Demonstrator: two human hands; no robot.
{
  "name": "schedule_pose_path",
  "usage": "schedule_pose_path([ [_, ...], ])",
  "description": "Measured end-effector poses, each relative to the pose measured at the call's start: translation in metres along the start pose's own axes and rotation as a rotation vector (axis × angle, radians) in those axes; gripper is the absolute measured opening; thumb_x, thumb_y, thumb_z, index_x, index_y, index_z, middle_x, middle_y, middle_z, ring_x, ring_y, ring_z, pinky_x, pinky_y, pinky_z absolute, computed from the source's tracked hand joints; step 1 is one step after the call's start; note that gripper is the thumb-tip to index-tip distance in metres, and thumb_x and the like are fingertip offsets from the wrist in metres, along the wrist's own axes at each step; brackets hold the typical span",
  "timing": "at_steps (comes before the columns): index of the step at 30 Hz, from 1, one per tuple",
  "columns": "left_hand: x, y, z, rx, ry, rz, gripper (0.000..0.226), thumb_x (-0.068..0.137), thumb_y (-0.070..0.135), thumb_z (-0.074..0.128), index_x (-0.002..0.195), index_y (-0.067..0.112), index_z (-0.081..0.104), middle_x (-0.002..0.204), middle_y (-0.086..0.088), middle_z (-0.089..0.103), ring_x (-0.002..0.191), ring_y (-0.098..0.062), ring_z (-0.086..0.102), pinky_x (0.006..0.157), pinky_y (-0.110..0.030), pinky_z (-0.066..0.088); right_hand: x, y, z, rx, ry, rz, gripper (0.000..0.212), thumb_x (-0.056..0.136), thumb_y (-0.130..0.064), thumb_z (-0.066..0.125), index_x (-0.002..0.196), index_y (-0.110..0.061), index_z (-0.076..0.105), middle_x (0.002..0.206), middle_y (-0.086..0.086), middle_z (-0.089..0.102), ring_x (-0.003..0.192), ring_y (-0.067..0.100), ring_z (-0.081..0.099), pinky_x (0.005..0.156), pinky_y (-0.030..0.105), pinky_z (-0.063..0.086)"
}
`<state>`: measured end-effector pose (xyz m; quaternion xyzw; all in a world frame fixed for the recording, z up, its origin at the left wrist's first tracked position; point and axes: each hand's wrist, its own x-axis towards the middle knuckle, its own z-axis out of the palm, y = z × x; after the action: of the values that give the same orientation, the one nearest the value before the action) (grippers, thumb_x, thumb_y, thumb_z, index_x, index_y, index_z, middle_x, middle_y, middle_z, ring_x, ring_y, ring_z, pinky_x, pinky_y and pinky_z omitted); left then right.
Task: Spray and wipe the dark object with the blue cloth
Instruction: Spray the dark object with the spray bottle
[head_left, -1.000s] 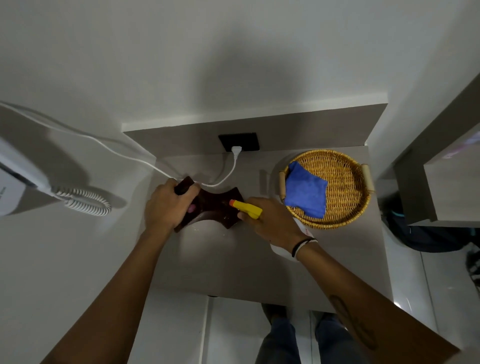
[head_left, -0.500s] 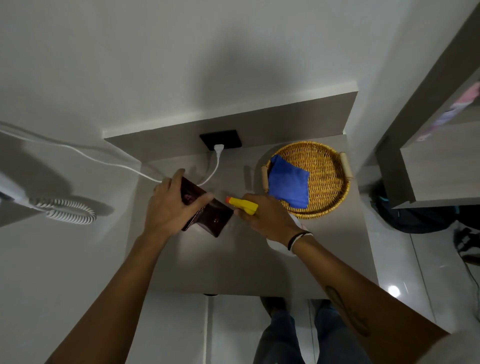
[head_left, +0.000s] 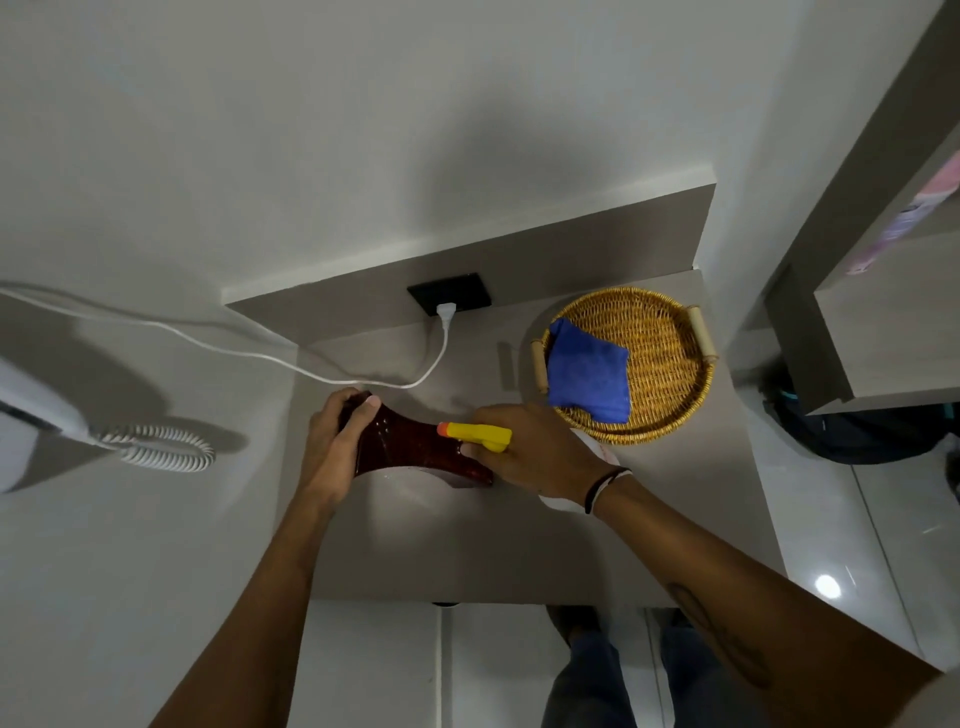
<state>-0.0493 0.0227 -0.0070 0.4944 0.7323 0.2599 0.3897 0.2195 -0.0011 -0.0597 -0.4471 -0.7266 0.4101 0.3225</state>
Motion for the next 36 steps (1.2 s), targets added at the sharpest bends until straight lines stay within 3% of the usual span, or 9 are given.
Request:
schedule_pose_path([
  [3,0.003,-0.008,-0.004,-0.031,0.001,-0.060,0.052,0.083,0.072,0.066,0.118,0.034,0.068,0.133,-0.020,0.061,0.118,-0.034,0.068,0.102,-0.050,0.058,0.005,-0.003,0.003,-0.039,-0.007,-0.010,0.024,0.100,-0.038,0.067,0.092,-0.015,0.069,0.079,0.001,0.069,0.069,0.018,0.062,0.065,0.040,0.054],
  [7,0.005,-0.013,-0.008,-0.031,-0.024,-0.063,0.055,0.084,0.077,0.062,0.121,0.037,0.066,0.136,-0.020,0.058,0.121,-0.032,0.066,0.108,-0.055,0.055,0.011,-0.005,0.006,-0.048,-0.012,-0.036,0.021,0.099,-0.040,0.067,0.085,-0.025,0.062,0.074,-0.013,0.056,0.066,0.011,0.053,0.062,0.035,0.049],
  [11,0.005,-0.016,-0.008,0.007,-0.011,-0.037,0.052,0.081,0.087,0.058,0.116,0.049,0.066,0.133,-0.007,0.057,0.119,-0.023,0.065,0.107,-0.051,0.056,0.015,-0.006,0.010,-0.065,-0.030,-0.010,0.023,0.099,-0.040,0.066,0.090,-0.019,0.065,0.076,-0.010,0.056,0.069,0.014,0.056,0.065,0.044,0.054],
  [14,0.004,-0.015,-0.007,0.039,-0.007,-0.029,0.064,0.072,0.097,0.055,0.117,0.052,0.064,0.130,-0.002,0.055,0.118,-0.020,0.064,0.107,-0.051,0.055,0.016,-0.005,0.011,-0.045,-0.052,-0.004,0.023,0.100,-0.040,0.066,0.087,-0.020,0.062,0.076,-0.009,0.055,0.069,0.016,0.056,0.065,0.045,0.054],
  [23,0.003,-0.010,-0.005,0.062,-0.004,-0.015,0.054,0.084,0.082,0.058,0.121,0.044,0.064,0.130,-0.007,0.057,0.117,-0.025,0.065,0.105,-0.053,0.057,0.011,-0.007,0.010,-0.020,-0.037,0.012,0.020,0.100,-0.038,0.066,0.088,-0.023,0.060,0.076,-0.008,0.058,0.068,0.015,0.057,0.065,0.040,0.050],
  [25,0.000,-0.006,-0.002,0.129,0.029,-0.001,0.056,0.082,0.085,0.057,0.118,0.043,0.064,0.126,-0.004,0.057,0.111,-0.019,0.065,0.095,-0.037,0.058,0.009,-0.006,0.008,-0.018,-0.041,0.022,0.018,0.101,-0.037,0.065,0.089,-0.025,0.060,0.078,-0.008,0.059,0.070,0.014,0.057,0.066,0.039,0.051],
  [27,-0.003,-0.002,0.006,0.258,0.093,0.025,0.056,0.080,0.087,0.053,0.113,0.043,0.061,0.117,0.001,0.054,0.103,-0.013,0.062,0.081,-0.023,0.048,0.004,-0.002,0.004,-0.036,-0.031,0.048,0.020,0.102,-0.036,0.064,0.092,-0.018,0.065,0.079,-0.002,0.064,0.071,0.017,0.060,0.066,0.040,0.053],
  [32,-0.012,0.012,0.032,0.552,0.292,0.111,0.070,0.083,0.087,0.047,0.118,0.029,0.063,0.111,0.000,0.047,0.091,-0.023,0.059,0.076,-0.034,0.045,-0.007,0.008,-0.005,-0.078,-0.016,0.113,0.016,0.102,-0.035,0.065,0.095,-0.020,0.066,0.078,-0.011,0.057,0.067,0.010,0.055,0.060,0.024,0.040],
  [36,-0.017,0.027,0.048,0.718,0.321,0.120,0.085,0.082,0.091,0.041,0.124,0.020,0.065,0.108,-0.005,0.046,0.096,-0.034,0.065,0.071,-0.039,0.051,-0.014,0.013,-0.009,-0.100,-0.057,0.151,0.015,0.103,-0.036,0.063,0.092,-0.025,0.062,0.071,-0.015,0.052,0.064,0.003,0.052,0.060,0.023,0.040],
])
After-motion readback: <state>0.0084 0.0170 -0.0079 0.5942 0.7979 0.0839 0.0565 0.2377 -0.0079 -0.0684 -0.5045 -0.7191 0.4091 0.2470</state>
